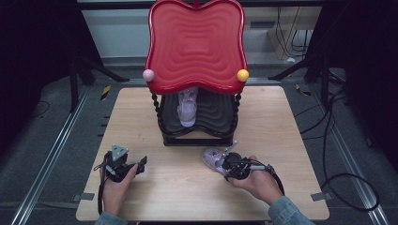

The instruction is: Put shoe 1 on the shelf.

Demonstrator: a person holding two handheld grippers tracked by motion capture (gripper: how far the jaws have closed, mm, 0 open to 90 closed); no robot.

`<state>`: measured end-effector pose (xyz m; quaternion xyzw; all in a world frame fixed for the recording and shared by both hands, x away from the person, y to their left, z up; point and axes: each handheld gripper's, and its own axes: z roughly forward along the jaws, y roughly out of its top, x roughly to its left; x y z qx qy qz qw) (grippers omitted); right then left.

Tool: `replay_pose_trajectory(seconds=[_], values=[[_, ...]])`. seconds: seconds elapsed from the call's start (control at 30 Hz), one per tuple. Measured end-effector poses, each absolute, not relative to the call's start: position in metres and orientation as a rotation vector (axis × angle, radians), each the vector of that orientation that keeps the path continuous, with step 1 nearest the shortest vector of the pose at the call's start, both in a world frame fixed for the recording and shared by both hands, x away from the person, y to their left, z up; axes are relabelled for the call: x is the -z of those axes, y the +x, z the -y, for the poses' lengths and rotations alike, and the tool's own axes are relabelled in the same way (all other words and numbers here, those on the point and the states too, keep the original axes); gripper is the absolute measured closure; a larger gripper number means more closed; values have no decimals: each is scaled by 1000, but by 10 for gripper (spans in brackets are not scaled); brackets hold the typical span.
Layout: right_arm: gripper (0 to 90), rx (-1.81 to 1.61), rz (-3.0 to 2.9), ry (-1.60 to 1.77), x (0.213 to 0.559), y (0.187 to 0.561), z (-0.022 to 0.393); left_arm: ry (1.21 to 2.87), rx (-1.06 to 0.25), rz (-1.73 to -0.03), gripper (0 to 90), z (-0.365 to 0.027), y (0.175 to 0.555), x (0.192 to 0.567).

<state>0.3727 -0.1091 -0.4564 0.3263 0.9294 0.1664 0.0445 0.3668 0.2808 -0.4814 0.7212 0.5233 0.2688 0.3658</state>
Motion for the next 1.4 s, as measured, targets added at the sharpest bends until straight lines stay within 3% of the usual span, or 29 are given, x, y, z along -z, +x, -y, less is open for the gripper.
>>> replay_pose_trajectory(seconds=[0.83, 1.4], values=[[865, -1145, -2675, 1144, 432, 364, 137, 1873, -679, -1338, 68, -284, 368, 485], [864, -1273, -2598, 1128, 411, 356, 137, 1881, -679, -1343, 63, -285, 368, 486]])
